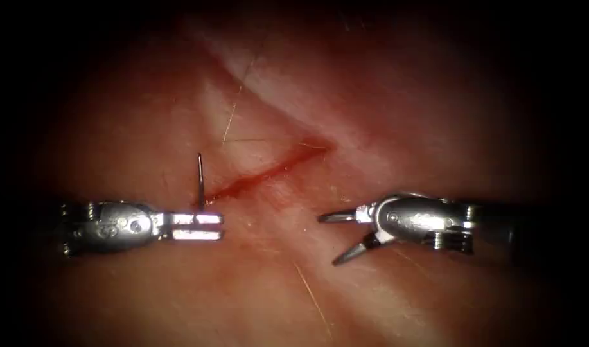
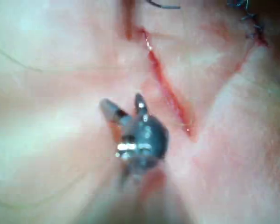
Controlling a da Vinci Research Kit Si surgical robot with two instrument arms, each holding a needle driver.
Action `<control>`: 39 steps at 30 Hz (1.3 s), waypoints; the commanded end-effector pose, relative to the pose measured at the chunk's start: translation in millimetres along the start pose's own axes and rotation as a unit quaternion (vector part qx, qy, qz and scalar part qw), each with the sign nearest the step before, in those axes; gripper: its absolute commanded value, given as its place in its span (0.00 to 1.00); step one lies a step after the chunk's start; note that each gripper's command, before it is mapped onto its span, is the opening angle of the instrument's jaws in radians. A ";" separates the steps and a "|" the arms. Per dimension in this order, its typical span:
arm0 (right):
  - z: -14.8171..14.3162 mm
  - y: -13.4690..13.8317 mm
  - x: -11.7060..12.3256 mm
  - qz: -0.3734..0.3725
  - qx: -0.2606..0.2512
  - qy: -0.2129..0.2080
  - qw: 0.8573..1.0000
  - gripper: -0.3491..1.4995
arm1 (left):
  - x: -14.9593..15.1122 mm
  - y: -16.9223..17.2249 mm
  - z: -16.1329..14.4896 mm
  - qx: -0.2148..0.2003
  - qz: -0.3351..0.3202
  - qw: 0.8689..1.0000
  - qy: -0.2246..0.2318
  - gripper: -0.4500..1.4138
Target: Wound Closure
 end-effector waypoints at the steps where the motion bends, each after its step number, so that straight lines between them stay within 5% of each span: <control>1: 2.0 0.4 0.2 0.005 -0.003 0.004 1.000 0.94 | -0.5 -0.1 0.6 0.000 0.000 1.000 0.000 0.00; 13: 6.7 0.7 1.1 0.027 -0.027 0.039 0.998 0.92 | -0.5 0.0 0.6 -0.001 0.000 1.000 0.001 0.00; 17: 7.0 1.1 1.1 0.031 -0.030 0.047 0.998 0.85 | -0.5 0.0 0.6 -0.001 0.000 1.000 0.001 0.00; 18: 7.0 1.1 1.0 0.034 -0.024 0.050 0.998 0.77 | -0.5 0.0 0.6 -0.001 0.000 1.000 0.001 0.00; 19: 6.9 1.0 1.0 0.052 0.002 0.063 0.997 0.20 | -0.5 0.0 0.6 -0.001 0.000 1.000 0.001 0.00; 20: 6.8 0.9 1.0 0.064 0.008 0.065 0.996 0.00 | -0.5 0.0 0.6 -0.001 0.000 1.000 0.001 0.00; 26: 6.5 0.7 1.1 0.148 0.010 0.070 0.986 0.00 | -0.5 0.0 0.5 -0.001 0.000 1.000 0.001 0.00; 39: 4.8 -4.6 2.4 0.176 0.064 0.029 0.982 0.00 | -0.5 0.0 0.5 -0.001 0.000 1.000 0.001 0.00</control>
